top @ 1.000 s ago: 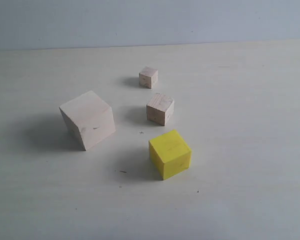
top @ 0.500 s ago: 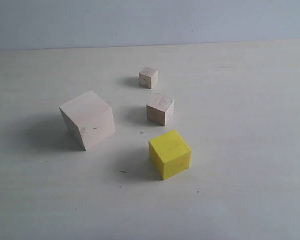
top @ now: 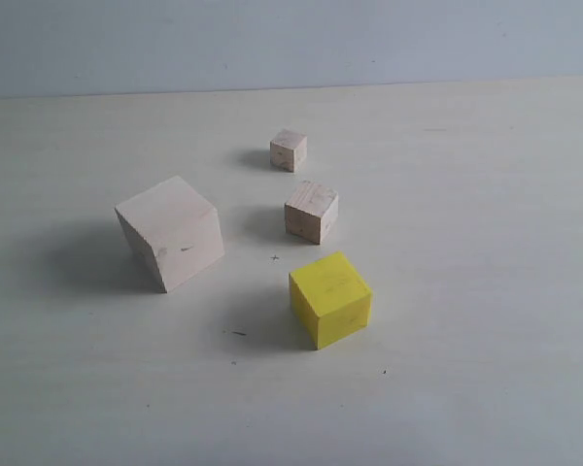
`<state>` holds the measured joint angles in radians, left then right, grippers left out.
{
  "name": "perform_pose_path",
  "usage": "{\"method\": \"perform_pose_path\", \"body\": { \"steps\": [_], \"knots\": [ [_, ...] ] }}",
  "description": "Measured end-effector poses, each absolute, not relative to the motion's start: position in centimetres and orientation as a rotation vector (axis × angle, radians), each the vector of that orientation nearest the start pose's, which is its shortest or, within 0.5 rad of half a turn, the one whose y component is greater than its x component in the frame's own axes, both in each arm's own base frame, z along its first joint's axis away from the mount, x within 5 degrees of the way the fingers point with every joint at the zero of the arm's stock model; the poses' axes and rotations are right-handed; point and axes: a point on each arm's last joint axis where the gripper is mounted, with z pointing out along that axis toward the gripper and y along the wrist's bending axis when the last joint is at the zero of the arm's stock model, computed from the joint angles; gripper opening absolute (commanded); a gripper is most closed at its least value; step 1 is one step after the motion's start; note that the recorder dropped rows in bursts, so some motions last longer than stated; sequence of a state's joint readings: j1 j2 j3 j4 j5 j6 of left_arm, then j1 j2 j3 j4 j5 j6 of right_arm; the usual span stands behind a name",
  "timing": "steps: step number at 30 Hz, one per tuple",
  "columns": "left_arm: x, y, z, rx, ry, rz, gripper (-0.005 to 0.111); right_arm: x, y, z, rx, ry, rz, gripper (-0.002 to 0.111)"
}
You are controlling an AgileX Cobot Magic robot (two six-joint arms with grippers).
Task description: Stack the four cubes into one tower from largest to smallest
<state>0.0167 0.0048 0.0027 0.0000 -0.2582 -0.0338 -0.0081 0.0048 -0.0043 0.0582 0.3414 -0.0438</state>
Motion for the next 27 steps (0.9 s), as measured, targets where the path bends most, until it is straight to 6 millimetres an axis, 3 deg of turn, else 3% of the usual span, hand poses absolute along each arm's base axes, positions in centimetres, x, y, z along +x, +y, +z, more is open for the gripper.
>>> {"method": "perform_pose_path", "body": {
  "steps": [13, 19, 23, 27],
  "knots": [
    [5.3, 0.1, 24.3, -0.037, 1.193, -0.026, 0.0, 5.4, 0.1, 18.3, 0.004, 1.827, 0.02, 0.0],
    [5.8, -0.2, 28.4, -0.008, 1.167, -0.043, 0.0, 5.5, 0.1, 18.9, 0.004, 1.765, 0.014, 0.0],
    [6.9, -0.8, 31.7, 0.044, 1.174, -0.092, 0.0, 5.7, 0.0, 20.8, 0.012, 1.55, 0.005, 0.0],
    [8.7, -1.4, 33.4, 0.091, 1.242, -0.165, 0.0, 5.3, -0.1, 23.1, 0.02, 1.293, -0.005, 0.0]
  ]
}}
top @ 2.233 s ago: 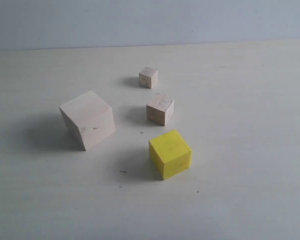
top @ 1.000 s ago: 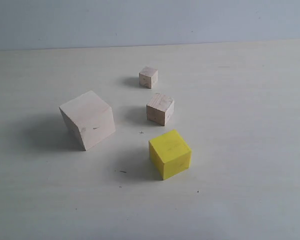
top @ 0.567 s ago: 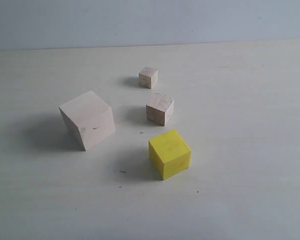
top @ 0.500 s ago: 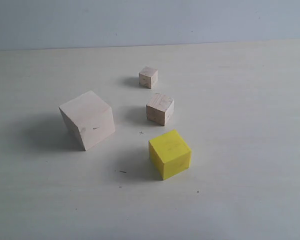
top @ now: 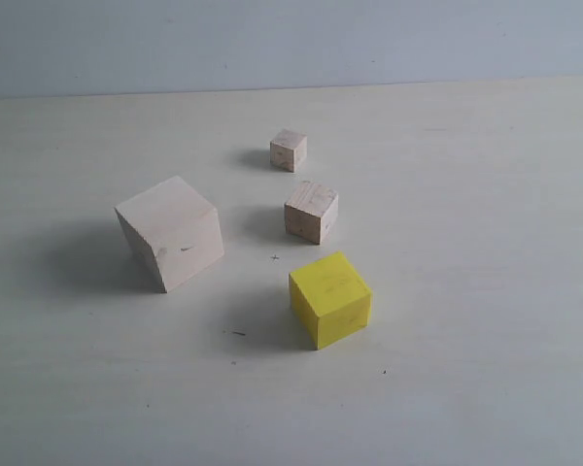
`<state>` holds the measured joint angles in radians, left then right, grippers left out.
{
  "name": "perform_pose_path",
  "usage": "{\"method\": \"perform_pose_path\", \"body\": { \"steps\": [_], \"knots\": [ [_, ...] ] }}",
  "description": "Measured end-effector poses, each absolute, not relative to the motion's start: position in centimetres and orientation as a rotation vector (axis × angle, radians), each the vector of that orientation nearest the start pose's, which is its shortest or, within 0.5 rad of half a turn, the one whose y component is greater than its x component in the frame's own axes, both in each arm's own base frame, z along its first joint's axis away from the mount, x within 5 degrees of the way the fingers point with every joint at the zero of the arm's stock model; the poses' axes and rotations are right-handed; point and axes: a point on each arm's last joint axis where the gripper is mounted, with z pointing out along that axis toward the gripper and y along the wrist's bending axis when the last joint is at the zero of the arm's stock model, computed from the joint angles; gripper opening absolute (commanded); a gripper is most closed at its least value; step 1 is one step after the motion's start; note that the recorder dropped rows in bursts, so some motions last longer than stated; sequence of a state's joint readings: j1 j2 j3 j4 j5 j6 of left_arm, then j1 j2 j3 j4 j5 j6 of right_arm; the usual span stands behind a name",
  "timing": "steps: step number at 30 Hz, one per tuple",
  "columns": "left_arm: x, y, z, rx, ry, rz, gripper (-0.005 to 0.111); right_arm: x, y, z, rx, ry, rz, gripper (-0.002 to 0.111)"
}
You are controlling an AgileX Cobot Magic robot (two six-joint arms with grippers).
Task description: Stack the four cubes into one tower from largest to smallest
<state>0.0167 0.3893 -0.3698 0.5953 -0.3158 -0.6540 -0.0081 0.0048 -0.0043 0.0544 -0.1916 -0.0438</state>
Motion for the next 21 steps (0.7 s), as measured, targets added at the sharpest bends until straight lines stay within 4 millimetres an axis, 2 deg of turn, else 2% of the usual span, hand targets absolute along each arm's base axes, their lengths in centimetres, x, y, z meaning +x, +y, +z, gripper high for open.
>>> {"method": "perform_pose_path", "body": {
  "steps": [3, 7, 17, 21],
  "knots": [
    [10.4, -1.8, 33.7, 0.112, 1.327, -0.221, 0.0, 4.9, -0.2, 24.2, 0.024, 1.168, -0.01, 0.0],
    [11.8, -2.1, 33.4, 0.063, 1.407, -0.324, 0.0, 4.7, -0.2, 24.7, 0.028, 1.106, -0.011, 0.0],
    [11.8, -2.3, 33.4, 0.048, 1.408, -0.385, 0.0, 3.8, -0.3, 26.4, 0.134, 0.91, 0.18, 0.0],
    [11.9, -2.4, 33.5, 0.051, 1.406, -0.395, 0.0, 3.3, -0.3, 28.7, 0.141, 0.945, 0.2, 0.0]
  ]
}}
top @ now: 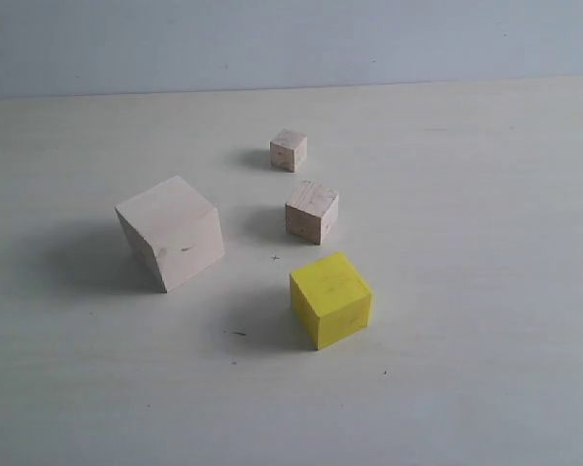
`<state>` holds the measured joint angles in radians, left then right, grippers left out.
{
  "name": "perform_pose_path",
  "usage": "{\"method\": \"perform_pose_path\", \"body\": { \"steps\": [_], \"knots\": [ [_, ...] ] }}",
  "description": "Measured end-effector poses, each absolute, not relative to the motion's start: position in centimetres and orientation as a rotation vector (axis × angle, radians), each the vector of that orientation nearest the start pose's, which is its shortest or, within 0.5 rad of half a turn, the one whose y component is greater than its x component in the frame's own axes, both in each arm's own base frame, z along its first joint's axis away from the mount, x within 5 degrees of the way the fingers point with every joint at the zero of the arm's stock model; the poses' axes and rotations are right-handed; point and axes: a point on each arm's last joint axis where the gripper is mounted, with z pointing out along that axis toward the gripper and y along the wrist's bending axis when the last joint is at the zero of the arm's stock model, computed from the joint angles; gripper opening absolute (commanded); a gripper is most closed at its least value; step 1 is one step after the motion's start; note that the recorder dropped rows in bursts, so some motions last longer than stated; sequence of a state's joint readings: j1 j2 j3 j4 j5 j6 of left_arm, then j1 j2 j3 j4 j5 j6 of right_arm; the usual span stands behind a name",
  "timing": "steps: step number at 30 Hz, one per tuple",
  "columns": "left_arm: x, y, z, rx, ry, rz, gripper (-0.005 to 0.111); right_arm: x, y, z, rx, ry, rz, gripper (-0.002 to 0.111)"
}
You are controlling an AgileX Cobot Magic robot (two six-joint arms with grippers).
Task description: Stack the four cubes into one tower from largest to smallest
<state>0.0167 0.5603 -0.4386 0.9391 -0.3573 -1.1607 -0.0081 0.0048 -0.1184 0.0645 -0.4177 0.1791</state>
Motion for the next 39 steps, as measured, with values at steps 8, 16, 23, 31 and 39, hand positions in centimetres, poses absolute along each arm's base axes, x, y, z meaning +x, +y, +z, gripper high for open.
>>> {"method": "perform_pose_path", "body": {
  "steps": [8, 16, 23, 31, 39],
  "knots": [
    [14.2, -3.9, 35.7, 0.186, 1.462, -0.448, 0.0, 3.4, 0.2, 35.5, 0.096, 1.081, 0.291, 0.0],
    [19.0, -6.5, 37.2, 0.343, 1.662, -0.565, 0.0, 8.3, 2.7, 36.4, -0.086, 1.572, 0.408, 0.0],
    [21.8, -8.7, 35.0, 0.46, 1.836, -0.832, 0.0, 12.5, 6.5, 32.7, -0.313, 2.099, 0.45, 0.0],
    [23.4, -9.2, 32.9, 0.548, 1.895, -0.839, 0.0, 15.3, 9.9, 28.8, -0.318, 2.421, 0.622, 0.0],
    [23.7, -9.1, 32.8, 0.543, 1.891, -0.801, 0.0, 16.7, 10.4, 28.7, -0.265, 2.352, 0.623, 0.0]
  ]
}}
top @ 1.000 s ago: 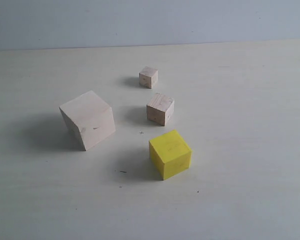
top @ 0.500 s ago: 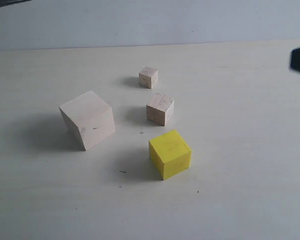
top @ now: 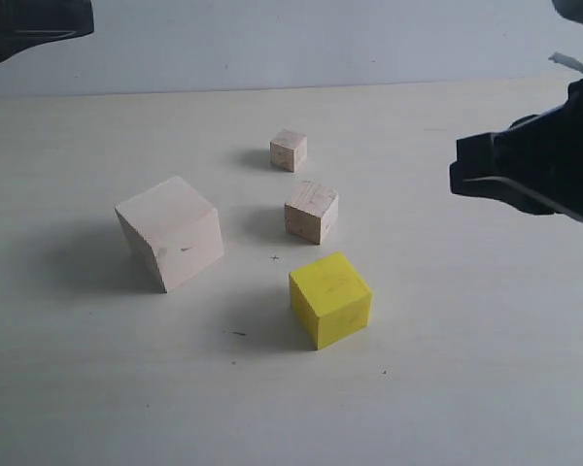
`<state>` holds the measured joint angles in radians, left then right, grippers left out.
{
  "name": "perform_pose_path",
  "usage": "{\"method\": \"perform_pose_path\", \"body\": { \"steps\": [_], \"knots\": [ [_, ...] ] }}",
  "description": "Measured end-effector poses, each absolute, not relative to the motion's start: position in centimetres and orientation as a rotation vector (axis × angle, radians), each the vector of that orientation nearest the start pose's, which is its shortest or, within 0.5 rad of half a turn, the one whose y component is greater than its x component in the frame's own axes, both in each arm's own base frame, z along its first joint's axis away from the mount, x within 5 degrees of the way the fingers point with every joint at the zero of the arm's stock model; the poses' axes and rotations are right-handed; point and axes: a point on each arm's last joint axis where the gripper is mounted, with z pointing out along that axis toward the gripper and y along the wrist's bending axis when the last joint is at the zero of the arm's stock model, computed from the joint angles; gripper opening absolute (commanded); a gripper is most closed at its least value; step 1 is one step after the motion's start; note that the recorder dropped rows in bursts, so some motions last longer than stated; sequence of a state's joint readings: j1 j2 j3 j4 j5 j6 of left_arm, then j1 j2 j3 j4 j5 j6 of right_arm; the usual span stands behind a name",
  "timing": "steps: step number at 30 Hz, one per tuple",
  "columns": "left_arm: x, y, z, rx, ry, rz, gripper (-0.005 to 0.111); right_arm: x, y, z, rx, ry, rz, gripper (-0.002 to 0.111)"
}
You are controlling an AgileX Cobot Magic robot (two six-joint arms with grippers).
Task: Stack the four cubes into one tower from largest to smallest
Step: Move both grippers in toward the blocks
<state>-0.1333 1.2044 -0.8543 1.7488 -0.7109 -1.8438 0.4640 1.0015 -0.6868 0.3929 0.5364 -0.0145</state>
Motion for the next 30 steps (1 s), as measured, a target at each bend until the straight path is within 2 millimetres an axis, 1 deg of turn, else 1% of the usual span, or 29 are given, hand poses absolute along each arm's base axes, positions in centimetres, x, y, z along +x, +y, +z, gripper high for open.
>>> {"method": "perform_pose_path", "body": {
  "steps": [3, 6, 8, 10, 14, 17, 23, 24, 29, 30],
  "knots": [
    [24.0, -9.1, 32.6, 0.497, 1.904, -0.834, 0.0, 17.0, 10.4, 28.9, -0.251, 2.316, 0.622, 0.0],
    [25.0, -8.8, 32.1, 0.337, 1.95, -0.859, 0.0, 17.2, 10.4, 29.2, -0.236, 2.281, 0.623, 0.0],
    [26.1, -8.3, 31.4, 0.229, 1.981, -0.807, 0.0, 17.3, 10.4, 29.2, -0.23, 2.269, 0.624, 0.0],
    [27.2, -7.7, 30.4, 0.154, 2.015, -0.719, 0.0, 17.4, 10.4, 29.3, -0.227, 2.255, 0.622, 0.0],
    [28.8, -7.0, 28.5, 0.105, 2.069, -0.593, 0.0, 18.1, 10.3, 29.2, -0.245, 2.214, 0.57, 0.0],
    [29.8, -7.0, 26.6, 0.11, 2.126, -0.561, 0.0, 19.0, 10.5, 28.9, -0.257, 2.194, 0.531, 0.0],
    [31.5, -7.2, 22.2, 0.086, 2.264, -0.556, 0.0, 20.1, 10.8, 27.3, -0.343, 2.233, 0.436, 0.0],
    [31.8, -7.3, 21.2, 0.073, 2.296, -0.558, 0.0, 20.3, 10.9, 27.1, -0.349, 2.24, 0.431, 0.0],
    [32.6, -7.2, 17.4, 0.032, 2.41, -0.543, 0.0, 20.7, 11.0, 26.3, -0.375, 2.269, 0.402, 0.0],
    [32.9, -7.1, 16.1, 0.015, 2.448, -0.521, 0.0, 20.8, 11.0, 26.2, -0.376, 2.273, 0.401, 0.0]
  ]
}}
